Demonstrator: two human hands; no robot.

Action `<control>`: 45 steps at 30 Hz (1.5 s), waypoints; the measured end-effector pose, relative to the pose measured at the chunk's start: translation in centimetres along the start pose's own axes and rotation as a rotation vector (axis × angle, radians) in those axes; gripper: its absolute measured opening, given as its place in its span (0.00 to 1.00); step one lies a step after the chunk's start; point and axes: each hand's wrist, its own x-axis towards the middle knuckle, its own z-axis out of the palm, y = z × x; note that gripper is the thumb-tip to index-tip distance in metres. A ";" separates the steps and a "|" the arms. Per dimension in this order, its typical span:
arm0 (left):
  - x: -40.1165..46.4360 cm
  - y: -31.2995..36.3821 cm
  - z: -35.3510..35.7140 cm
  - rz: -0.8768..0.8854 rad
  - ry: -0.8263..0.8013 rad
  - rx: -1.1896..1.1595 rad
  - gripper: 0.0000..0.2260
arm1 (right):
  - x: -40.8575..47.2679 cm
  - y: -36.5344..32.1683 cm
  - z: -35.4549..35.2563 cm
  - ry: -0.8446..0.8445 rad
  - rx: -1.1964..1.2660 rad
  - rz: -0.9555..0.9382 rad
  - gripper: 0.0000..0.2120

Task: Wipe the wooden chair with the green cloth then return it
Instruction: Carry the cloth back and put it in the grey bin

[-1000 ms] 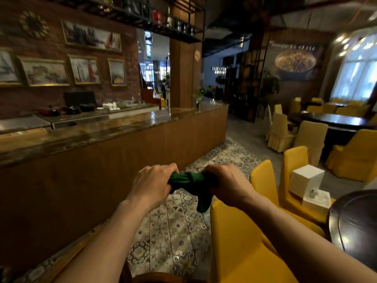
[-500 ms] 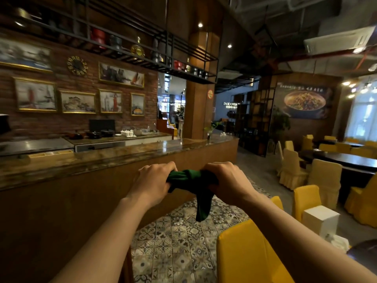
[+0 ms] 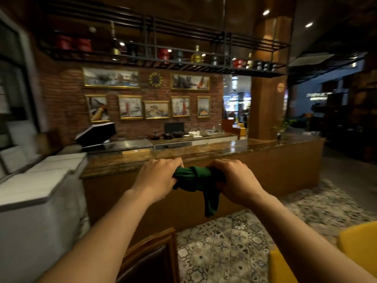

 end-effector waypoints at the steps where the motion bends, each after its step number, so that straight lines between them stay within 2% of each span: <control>1: -0.8 -0.5 -0.5 -0.043 -0.010 0.043 0.09 | 0.2 -0.5 0.8 -0.011 0.036 -0.031 0.18; 8: -10.3 -5.0 -6.2 -0.236 -0.115 0.243 0.12 | 1.6 -8.8 5.2 -0.083 0.226 -0.216 0.21; 14: -23.2 -9.6 -17.0 -0.454 -0.104 0.459 0.10 | 1.3 -24.8 6.0 -0.125 0.387 -0.433 0.21; 21: -40.3 -10.4 -33.6 -0.664 -0.023 0.634 0.12 | -2.5 -46.3 1.3 -0.125 0.520 -0.695 0.19; 29: -61.3 -6.0 -49.2 -0.971 0.020 0.942 0.12 | -12.8 -69.0 -4.5 -0.129 0.718 -0.987 0.23; 33: -68.2 -2.4 -54.0 -1.094 0.009 1.058 0.12 | -17.2 -76.5 -6.9 -0.127 0.835 -1.105 0.20; 36: -72.0 1.2 -57.7 -1.191 -0.007 1.163 0.13 | -20.3 -81.4 -9.1 -0.134 0.925 -1.220 0.17; 45: -77.1 11.1 -62.7 -1.431 -0.023 1.379 0.12 | -27.3 -89.5 -14.1 -0.183 1.200 -1.502 0.20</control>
